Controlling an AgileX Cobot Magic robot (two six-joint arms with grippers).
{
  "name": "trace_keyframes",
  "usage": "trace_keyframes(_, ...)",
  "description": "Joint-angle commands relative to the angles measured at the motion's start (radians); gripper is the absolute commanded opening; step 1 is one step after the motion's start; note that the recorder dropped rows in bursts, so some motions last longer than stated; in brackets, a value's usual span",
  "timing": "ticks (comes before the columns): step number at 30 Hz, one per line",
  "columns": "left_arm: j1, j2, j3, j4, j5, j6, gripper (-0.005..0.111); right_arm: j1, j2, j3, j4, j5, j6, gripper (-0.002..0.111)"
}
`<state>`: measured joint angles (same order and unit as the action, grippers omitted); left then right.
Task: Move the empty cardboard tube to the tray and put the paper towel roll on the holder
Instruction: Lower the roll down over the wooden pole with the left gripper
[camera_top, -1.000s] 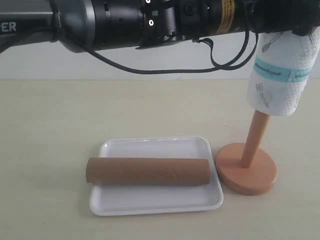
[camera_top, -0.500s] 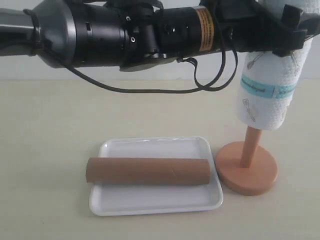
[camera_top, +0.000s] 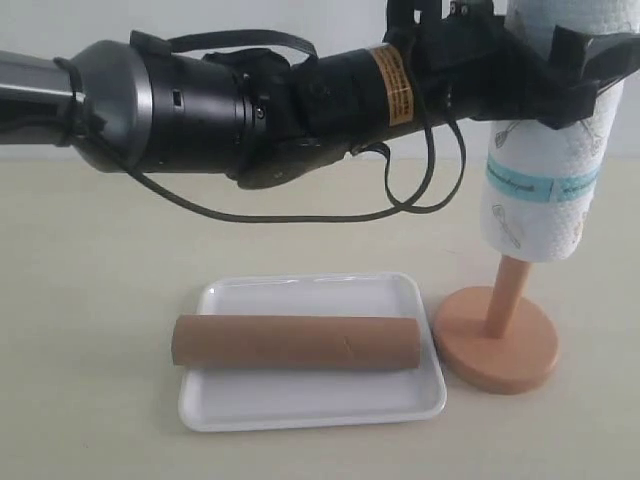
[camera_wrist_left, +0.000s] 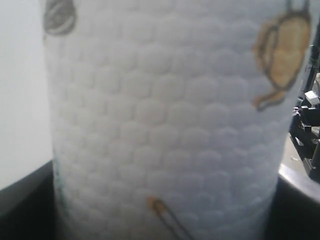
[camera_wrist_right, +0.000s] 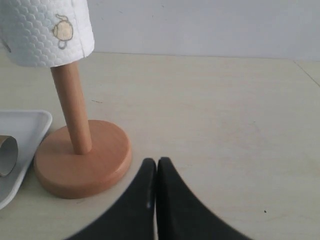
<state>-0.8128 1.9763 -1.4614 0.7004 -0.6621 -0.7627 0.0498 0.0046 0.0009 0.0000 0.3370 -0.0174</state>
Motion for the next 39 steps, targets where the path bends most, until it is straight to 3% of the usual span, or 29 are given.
trace_keyframes(1,0.0,0.012,0.039,-0.044,-0.081,0.053,0.004,0.003,-0.005,-0.001,0.0,-0.003,-0.003,0.0)
trace_keyframes(30,0.0,0.155,0.055,-0.039,-0.1,0.102,0.004,0.003,-0.005,-0.001,0.0,-0.003,-0.003,0.0)
trace_keyframes(33,0.0,0.155,0.055,-0.039,-0.093,0.102,0.014,0.003,-0.005,-0.001,0.0,-0.003,-0.003,0.0)
trace_keyframes(39,0.0,0.155,0.055,-0.037,-0.093,0.079,0.057,0.003,-0.005,-0.001,0.0,-0.003,-0.003,0.0)
